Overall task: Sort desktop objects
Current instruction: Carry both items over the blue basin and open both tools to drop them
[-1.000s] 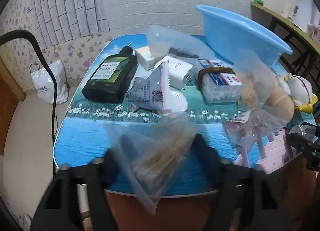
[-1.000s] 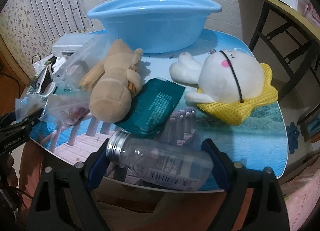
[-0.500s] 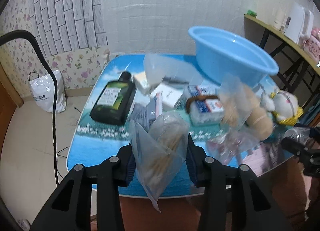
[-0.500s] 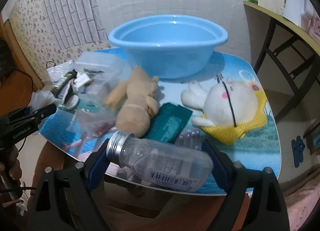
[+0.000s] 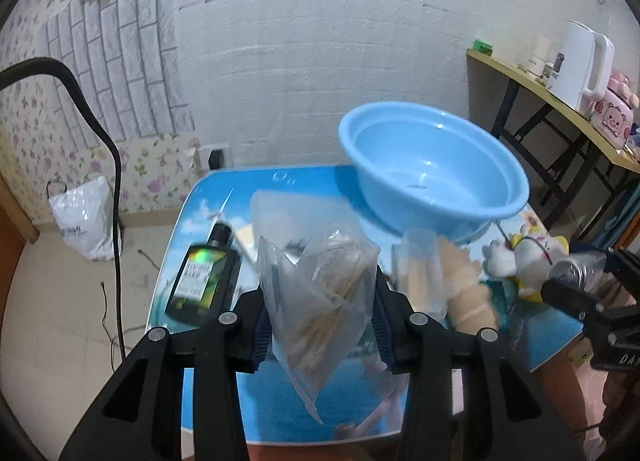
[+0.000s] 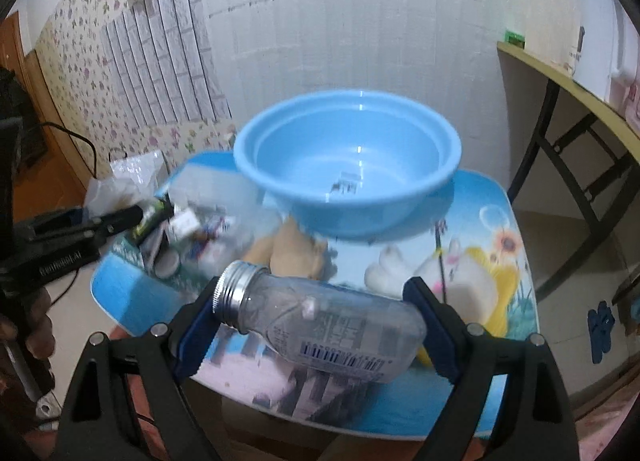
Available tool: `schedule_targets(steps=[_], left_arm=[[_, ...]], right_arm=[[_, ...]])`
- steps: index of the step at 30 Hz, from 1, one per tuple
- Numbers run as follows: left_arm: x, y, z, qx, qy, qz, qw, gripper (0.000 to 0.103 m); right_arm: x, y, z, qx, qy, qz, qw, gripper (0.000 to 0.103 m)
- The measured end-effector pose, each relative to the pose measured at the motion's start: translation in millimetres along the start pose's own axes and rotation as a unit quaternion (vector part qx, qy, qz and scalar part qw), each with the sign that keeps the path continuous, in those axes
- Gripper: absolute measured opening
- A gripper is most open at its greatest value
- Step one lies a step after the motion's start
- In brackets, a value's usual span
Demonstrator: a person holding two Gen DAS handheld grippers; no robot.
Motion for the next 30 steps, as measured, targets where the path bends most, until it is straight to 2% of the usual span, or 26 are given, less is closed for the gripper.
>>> schedule_targets(steps=[8, 15, 23, 30], left_arm=[[12, 23, -35, 0.016, 0.004, 0.009, 0.9998, 0.041], [37, 47, -57, 0.034, -0.010, 0.020, 0.9992, 0.041], [70, 70, -83, 0.055, -0.017, 0.030, 0.9979, 0.041], [103, 79, -93, 0.072, -0.029, 0.034, 0.9964, 0.041]], right_arm=[[10, 16, -40, -0.002, 0.023, -0.005, 1.000, 0.089], [33, 39, -63, 0.010, 0.019, -0.008, 1.000, 0.089], [60, 62, -79, 0.019, 0.009, -0.005, 1.000, 0.089], [80, 69, -79, 0.026, -0.005, -0.012, 1.000, 0.089]])
Point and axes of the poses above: each gripper's, at about its wrist camera, not at the fingertips, and x roughly the way its jaws point, y to its right, z to its underside, the point moved 3 cm from there along x, roughly the way its jaws point, and after that the axes turned 3 degrees about x, right-handed, at the moved point
